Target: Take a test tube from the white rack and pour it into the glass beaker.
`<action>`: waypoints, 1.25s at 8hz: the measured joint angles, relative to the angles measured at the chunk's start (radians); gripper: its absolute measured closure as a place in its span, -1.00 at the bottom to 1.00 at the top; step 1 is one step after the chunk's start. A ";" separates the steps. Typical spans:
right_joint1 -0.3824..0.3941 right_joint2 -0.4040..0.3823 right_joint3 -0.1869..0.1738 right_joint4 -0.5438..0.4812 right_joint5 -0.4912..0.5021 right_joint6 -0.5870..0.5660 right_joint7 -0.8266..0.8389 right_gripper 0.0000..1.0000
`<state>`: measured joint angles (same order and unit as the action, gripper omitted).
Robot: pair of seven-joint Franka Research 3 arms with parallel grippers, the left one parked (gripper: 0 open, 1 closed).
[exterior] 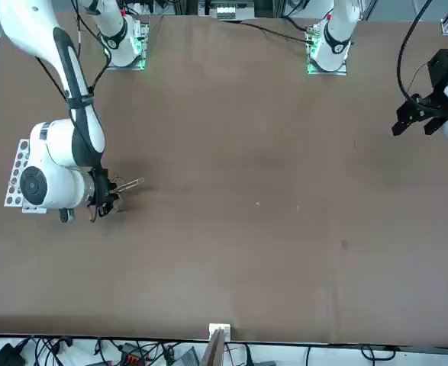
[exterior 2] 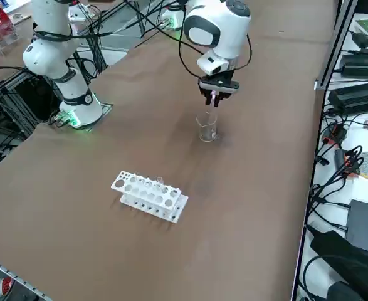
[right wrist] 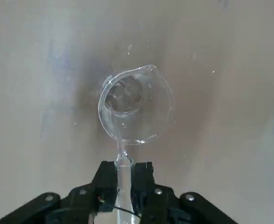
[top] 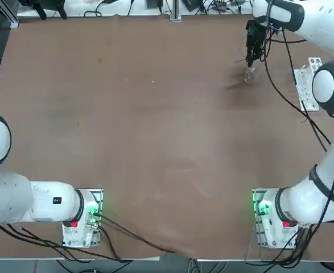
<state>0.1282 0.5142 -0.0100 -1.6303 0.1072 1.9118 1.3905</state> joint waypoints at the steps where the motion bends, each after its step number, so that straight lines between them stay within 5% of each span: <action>1: -0.004 -0.001 0.000 -0.005 0.008 0.005 -0.007 0.61; 10: -0.050 -0.026 0.000 -0.043 0.079 0.014 -0.065 0.61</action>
<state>0.0783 0.4881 -0.0101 -1.6735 0.1861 1.9256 1.3256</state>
